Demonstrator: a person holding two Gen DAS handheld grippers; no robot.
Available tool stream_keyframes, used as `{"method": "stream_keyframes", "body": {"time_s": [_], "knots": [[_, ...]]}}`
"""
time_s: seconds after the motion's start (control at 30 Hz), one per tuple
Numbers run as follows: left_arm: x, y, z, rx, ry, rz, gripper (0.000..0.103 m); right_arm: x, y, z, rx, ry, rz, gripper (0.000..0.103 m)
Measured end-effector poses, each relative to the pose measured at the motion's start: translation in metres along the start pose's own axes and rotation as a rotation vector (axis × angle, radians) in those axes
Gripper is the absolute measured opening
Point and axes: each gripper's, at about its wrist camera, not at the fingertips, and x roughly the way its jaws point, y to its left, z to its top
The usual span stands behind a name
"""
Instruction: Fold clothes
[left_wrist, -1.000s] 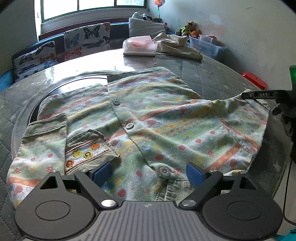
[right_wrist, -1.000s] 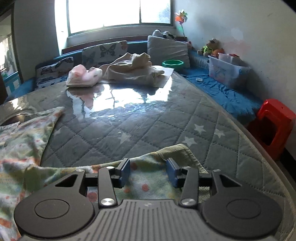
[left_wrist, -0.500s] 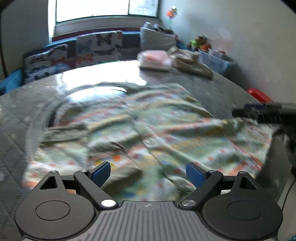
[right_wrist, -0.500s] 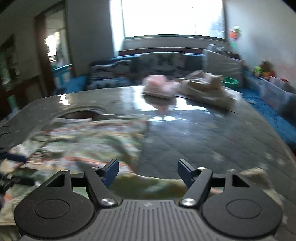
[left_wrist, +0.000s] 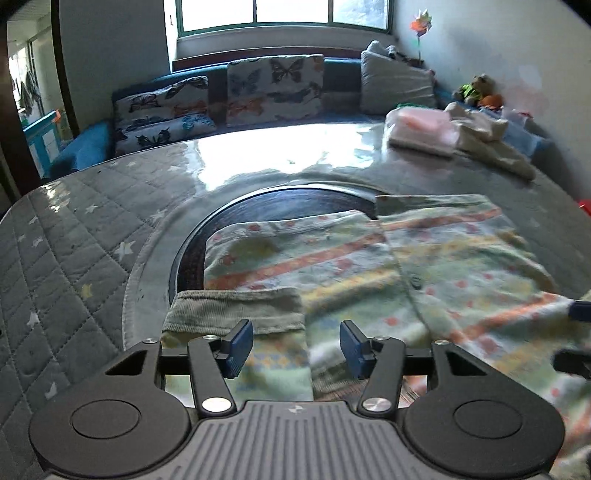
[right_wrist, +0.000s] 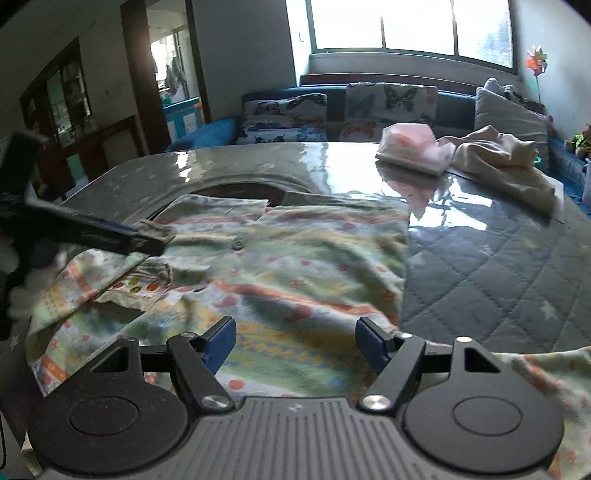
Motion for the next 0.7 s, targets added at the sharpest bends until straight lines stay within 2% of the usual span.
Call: {"method": "stream_keyframes", "body": {"time_s": [0.13,0.17,0.2,0.37,0.5,0.7], "knots": [[0.012,-0.005,0.001,0.033,-0.008,0.037,0.053,0.001,0.001,-0.001,0.002,0.009,0.005,0.073],[0.012,-0.005,0.002,0.034,-0.011,0.038,0.047,0.001,0.001,-0.002,0.004,0.012,0.004,0.073],[0.013,-0.003,0.003,0.031,-0.012,0.041,0.035,0.002,0.001,-0.002,0.005,0.014,0.003,0.073],[0.009,0.011,0.004,0.004,-0.021,0.036,0.009,0.000,0.001,-0.004,0.004,0.013,0.003,0.073],[-0.013,0.027,0.003,-0.049,-0.066,0.047,0.006,-0.003,0.002,-0.005,0.006,0.007,0.000,0.073],[-0.069,0.068,-0.011,-0.154,-0.152,0.101,0.006,-0.005,0.003,-0.004,-0.003,0.000,-0.001,0.074]]}}
